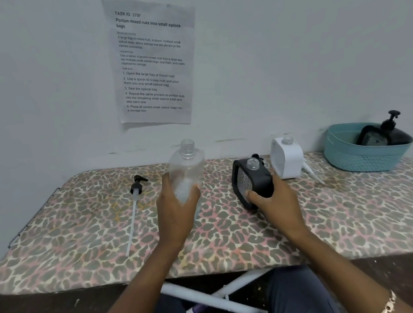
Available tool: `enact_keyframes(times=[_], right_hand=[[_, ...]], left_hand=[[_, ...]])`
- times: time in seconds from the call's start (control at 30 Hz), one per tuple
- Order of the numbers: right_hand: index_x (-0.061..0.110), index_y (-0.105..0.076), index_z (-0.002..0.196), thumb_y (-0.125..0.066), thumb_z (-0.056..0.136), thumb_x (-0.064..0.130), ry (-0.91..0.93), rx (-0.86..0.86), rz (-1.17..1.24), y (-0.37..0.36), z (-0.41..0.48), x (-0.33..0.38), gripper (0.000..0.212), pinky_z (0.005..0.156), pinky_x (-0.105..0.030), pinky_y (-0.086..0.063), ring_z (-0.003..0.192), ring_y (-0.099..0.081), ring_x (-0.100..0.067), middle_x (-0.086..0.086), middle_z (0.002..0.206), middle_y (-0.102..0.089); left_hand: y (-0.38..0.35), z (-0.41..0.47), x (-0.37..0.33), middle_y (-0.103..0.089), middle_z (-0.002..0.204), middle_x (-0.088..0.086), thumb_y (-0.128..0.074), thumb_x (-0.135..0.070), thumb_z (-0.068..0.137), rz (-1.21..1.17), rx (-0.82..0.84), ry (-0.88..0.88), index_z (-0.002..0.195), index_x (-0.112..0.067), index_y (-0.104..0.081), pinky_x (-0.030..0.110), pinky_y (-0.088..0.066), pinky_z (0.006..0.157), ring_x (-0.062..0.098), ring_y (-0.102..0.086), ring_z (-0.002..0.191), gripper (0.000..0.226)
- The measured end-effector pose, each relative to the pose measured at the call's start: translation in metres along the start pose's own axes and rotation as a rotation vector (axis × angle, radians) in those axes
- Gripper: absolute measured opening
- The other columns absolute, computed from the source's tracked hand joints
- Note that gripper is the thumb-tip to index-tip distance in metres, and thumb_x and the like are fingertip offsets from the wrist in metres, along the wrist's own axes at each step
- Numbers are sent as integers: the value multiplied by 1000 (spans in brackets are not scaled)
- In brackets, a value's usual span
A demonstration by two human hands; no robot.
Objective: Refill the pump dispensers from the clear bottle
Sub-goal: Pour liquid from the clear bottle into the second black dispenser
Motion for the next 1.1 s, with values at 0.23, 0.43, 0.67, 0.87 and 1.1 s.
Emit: enact_keyframes(times=[0.23,0.43,0.67,0.87,1.1], right_hand=[[29,-59,120,-81,88,25,37,42,53,12,-26,-4,39,64,-5,-49,86,-63,19,22,105,-68],[36,-45,134,-78,92,27,107,81,45,18,-33,-9,55,70,-2,-49,93,-61,22,21,115,-63],[34,-48,139,-80,90,36,152,61,50,17,-38,-10,58,76,-2,-48,99,-60,18,20,118,-64],[32,-56,135,-83,87,40,201,57,59,17,-43,-3,56,79,-4,-47,101,-61,17,28,112,-66],[33,-58,132,-83,86,45,200,61,58,18,-41,-5,54,80,-4,-47,101,-62,14,27,108,-69]], left_hand=[[-9,-5,-15,-61,106,-4,-76,-26,94,195,67,-189,137,-14,-53,21,-47,62,15,-61,81,50],[-9,-5,-20,-67,118,3,-79,-17,88,343,120,-336,142,-14,-54,34,-53,74,22,-65,95,60],[-12,-11,-21,-62,141,5,-81,-15,82,577,163,-436,156,-22,-40,51,-55,92,29,-67,114,85],[-15,-9,-23,-52,154,4,-84,-22,83,696,166,-461,160,-26,-36,51,-49,104,29,-60,129,91],[-15,-9,-30,-56,151,12,-96,-17,69,818,123,-571,155,-20,-45,55,-51,98,36,-63,127,100]])
Point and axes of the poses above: each hand's wrist, its own z-axis towards the middle knuckle, its own y-axis out of the back of the hand, x = y × z, the point moved 2 cm from there along z, towards the middle knuckle
